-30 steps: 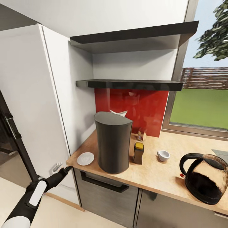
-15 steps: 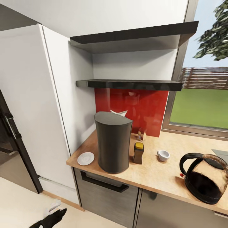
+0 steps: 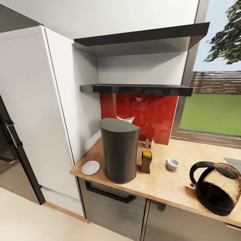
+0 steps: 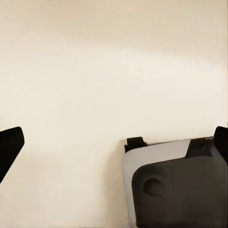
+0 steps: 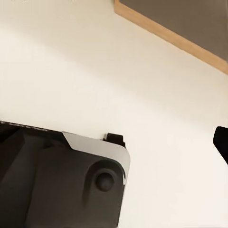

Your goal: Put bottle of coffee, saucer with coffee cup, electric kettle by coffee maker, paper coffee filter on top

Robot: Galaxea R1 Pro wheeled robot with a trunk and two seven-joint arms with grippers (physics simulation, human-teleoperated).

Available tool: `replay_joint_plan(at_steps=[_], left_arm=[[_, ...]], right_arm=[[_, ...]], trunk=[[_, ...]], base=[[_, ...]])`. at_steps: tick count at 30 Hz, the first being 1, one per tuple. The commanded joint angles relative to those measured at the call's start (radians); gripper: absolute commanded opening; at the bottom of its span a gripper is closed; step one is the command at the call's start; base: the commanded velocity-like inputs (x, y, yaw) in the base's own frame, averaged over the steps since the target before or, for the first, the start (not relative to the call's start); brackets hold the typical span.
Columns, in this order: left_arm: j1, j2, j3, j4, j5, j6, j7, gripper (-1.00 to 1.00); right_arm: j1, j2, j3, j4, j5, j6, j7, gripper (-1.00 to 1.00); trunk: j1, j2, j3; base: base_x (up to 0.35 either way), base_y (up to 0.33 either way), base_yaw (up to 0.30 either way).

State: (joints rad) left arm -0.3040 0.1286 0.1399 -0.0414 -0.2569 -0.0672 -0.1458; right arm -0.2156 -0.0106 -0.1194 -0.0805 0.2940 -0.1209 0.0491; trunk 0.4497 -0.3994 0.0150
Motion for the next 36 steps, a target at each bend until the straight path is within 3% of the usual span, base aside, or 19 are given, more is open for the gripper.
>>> replay_joint_plan(at_steps=[1,2,3,7,23,33,35,36], left_arm=[[0.003,0.000,0.009,0.011,-0.024,-0.003,-0.003,1.00],[0.006,0.000,0.009,0.017,-0.034,-0.003,-0.003,1.00],[0.014,0.001,0.009,0.028,-0.048,0.001,0.005,1.00],[0.028,0.001,0.009,0.030,-0.048,0.000,0.010,1.00],[0.031,0.000,0.010,0.030,-0.046,-0.003,0.012,1.00],[0.031,0.000,0.013,0.016,-0.049,-0.007,0.013,1.00],[0.031,-0.023,0.010,-0.025,-0.051,-0.020,0.011,1.00],[0.031,-0.025,0.010,-0.031,-0.050,-0.020,0.011,1.00]], right_arm=[[0.000,0.000,-0.008,0.002,-0.005,-0.003,0.004,1.00],[0.000,0.000,-0.008,0.002,-0.016,-0.003,0.004,1.00],[0.000,0.000,-0.008,0.005,-0.077,-0.003,0.003,1.00],[0.000,0.000,-0.008,0.031,-0.109,-0.003,0.003,1.00],[0.000,0.000,-0.008,0.045,-0.116,-0.003,0.003,1.00],[0.000,0.000,-0.009,0.042,-0.116,-0.003,0.003,1.00],[0.000,-0.029,-0.009,0.042,-0.120,-0.003,0.003,1.00],[0.000,-0.030,-0.009,0.042,-0.120,-0.003,0.003,1.00]], trunk=[[0.000,-0.001,0.000],[0.000,-0.001,0.000],[0.000,-0.001,0.000],[0.000,-0.001,0.001],[0.000,-0.001,0.004],[0.000,-0.001,0.004],[0.000,-0.001,0.004],[0.000,-0.001,0.004]], base=[[0.000,0.000,-0.021],[0.000,0.000,-0.014],[0.000,0.000,-0.030],[-0.006,0.005,-0.168],[-0.204,0.190,-0.278],[-0.083,0.104,-0.056],[-0.001,0.001,0.000],[0.000,0.000,0.000]])
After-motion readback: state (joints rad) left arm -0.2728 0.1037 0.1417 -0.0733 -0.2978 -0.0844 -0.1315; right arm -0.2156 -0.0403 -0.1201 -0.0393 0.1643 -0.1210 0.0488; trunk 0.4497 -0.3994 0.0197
